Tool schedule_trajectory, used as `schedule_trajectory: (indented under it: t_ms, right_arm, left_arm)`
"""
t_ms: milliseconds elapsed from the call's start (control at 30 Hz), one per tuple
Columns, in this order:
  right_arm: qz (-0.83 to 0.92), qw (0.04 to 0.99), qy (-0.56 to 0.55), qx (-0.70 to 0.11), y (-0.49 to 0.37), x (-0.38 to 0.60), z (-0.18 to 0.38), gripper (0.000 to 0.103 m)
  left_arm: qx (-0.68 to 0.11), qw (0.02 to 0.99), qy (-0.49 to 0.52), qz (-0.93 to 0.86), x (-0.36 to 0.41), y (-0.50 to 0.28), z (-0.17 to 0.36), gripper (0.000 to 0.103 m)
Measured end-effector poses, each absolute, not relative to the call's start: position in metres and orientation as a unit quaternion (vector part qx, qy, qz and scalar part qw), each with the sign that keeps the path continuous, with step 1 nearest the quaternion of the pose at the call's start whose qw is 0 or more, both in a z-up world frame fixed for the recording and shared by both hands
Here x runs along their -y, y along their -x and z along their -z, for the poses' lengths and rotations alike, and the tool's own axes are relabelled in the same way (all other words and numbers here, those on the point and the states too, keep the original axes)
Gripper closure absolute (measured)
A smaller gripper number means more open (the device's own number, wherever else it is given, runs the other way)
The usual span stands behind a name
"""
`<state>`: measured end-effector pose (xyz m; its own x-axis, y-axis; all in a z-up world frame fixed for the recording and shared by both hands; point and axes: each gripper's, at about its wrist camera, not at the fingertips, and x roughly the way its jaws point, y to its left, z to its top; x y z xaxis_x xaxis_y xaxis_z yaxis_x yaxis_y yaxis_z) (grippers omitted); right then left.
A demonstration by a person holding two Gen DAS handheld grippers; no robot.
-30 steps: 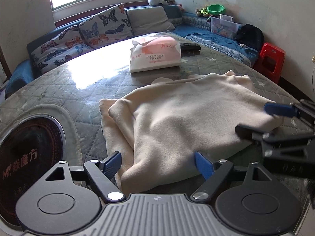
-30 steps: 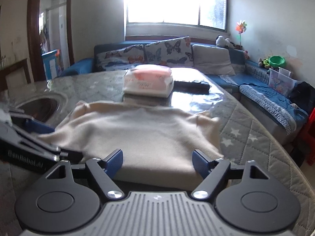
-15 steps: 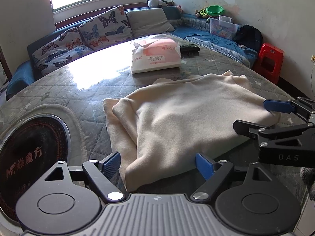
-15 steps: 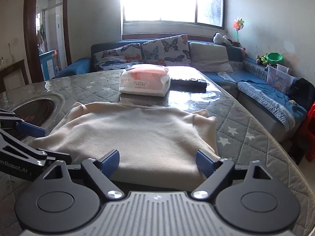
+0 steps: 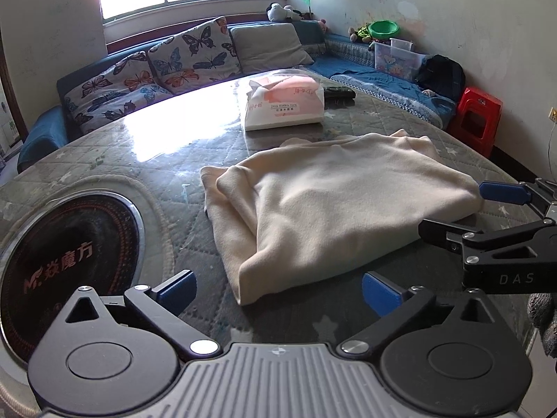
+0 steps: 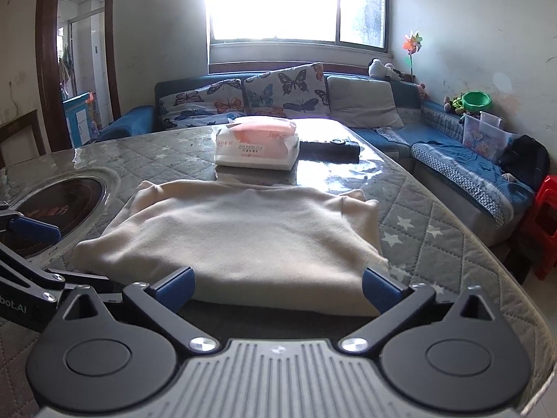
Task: Fold clothes
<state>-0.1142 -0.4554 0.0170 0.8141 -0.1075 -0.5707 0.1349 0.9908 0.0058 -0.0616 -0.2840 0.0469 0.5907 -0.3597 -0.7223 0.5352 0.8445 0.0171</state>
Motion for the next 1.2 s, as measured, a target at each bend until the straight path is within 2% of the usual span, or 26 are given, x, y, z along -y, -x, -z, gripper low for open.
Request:
schedule_trajectory:
  t_ms: [1200]
  right_arm:
    - [0.085, 0.953, -0.014, -0.291, 0.153, 0.417, -0.02, 0.0]
  left_arm:
    - [-0.363, 0.9, -0.098, 0.219, 0.23, 0.1, -0.05, 0.0]
